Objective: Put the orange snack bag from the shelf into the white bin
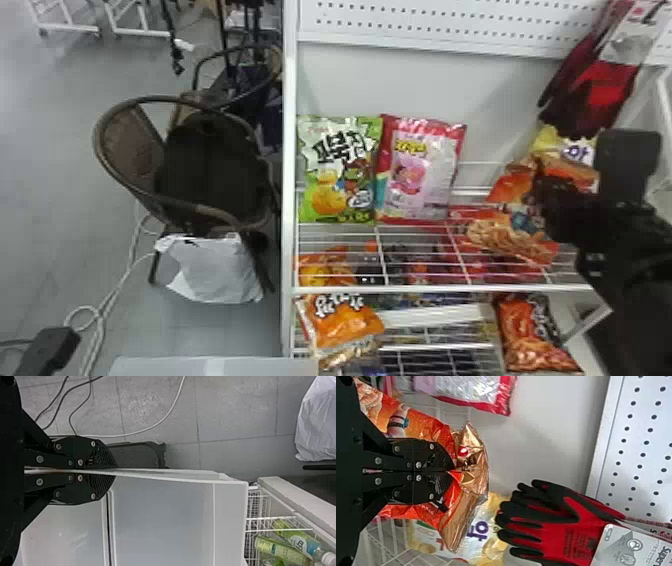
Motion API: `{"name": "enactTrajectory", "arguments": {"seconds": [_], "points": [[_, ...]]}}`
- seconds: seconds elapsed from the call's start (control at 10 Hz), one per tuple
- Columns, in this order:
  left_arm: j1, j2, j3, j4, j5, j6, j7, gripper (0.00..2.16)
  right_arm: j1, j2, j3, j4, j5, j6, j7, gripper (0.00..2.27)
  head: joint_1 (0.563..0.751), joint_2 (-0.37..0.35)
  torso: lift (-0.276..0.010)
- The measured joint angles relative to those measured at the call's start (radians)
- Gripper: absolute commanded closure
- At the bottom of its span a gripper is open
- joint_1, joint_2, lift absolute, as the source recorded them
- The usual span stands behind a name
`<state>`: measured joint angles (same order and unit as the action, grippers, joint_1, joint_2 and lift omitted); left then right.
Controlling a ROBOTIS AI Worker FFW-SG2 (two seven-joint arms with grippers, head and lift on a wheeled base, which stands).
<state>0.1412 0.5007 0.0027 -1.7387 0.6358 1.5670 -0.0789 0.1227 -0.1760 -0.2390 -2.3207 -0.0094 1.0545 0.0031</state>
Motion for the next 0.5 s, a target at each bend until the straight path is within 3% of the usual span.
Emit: {"name": "enactTrajectory", "arguments": {"seconds": [0.5], "points": [[-0.073, -0.003, -0.056, 0.046, 0.002, 0.000, -0.002, 2.13, 0.203, 0.060, 0.034, -0.142, -0.029, 0.011, 0.046, 2.26, 0.695, -0.062, 0.001]]}}
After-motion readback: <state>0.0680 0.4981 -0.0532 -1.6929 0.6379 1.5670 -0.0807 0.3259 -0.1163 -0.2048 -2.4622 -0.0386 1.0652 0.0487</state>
